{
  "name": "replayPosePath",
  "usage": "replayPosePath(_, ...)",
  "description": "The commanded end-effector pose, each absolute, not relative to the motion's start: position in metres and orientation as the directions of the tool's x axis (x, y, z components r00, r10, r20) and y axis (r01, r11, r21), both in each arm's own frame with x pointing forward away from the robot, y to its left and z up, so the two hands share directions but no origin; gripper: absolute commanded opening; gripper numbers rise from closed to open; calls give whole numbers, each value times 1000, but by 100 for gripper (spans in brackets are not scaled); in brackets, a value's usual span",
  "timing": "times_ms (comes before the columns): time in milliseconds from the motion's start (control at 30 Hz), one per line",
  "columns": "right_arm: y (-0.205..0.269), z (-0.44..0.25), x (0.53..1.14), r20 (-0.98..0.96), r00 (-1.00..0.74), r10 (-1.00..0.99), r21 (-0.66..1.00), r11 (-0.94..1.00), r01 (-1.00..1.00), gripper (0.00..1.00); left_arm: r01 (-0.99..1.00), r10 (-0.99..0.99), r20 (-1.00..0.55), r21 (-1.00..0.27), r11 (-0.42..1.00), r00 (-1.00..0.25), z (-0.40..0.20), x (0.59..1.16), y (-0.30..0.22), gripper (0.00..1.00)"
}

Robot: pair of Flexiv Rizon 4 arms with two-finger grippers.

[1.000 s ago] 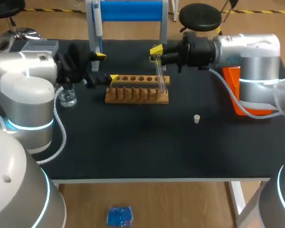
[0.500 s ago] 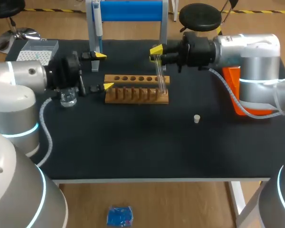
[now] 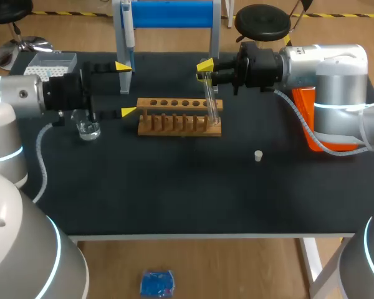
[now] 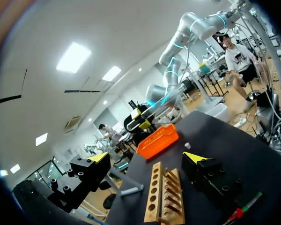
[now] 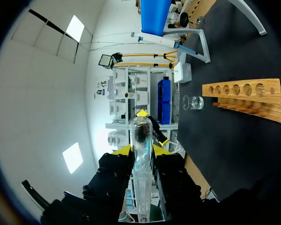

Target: Invert the test tube, pick up the pipette, mount the tip to pipette, aspirate from beaker and dispense into the tube, eject the tip, return the pipette, and cap with the stopper.

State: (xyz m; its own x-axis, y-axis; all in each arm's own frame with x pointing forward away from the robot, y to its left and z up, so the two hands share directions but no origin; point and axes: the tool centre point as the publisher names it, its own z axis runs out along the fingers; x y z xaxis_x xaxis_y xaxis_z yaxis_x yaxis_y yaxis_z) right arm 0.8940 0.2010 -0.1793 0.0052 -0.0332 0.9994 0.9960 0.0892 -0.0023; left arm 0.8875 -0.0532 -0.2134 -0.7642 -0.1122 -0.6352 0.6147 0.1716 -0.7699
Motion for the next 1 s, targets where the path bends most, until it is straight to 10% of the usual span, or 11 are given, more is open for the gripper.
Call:
replayPosePath(33, 200, -179, 894, 999, 4, -31, -2, 91, 996, 0, 696, -96, -724, -685, 215, -683, -210, 885, -59, 100)
replayPosePath(567, 200, -179, 894, 999, 4, -31, -2, 91, 996, 0, 967, 177, -977, -77, 242, -122, -171, 843, -118, 100)
replayPosePath(1000, 200, -179, 894, 999, 4, -31, -2, 91, 996, 0, 964, 182, -976, -74, 256, -124, -173, 842, -118, 100)
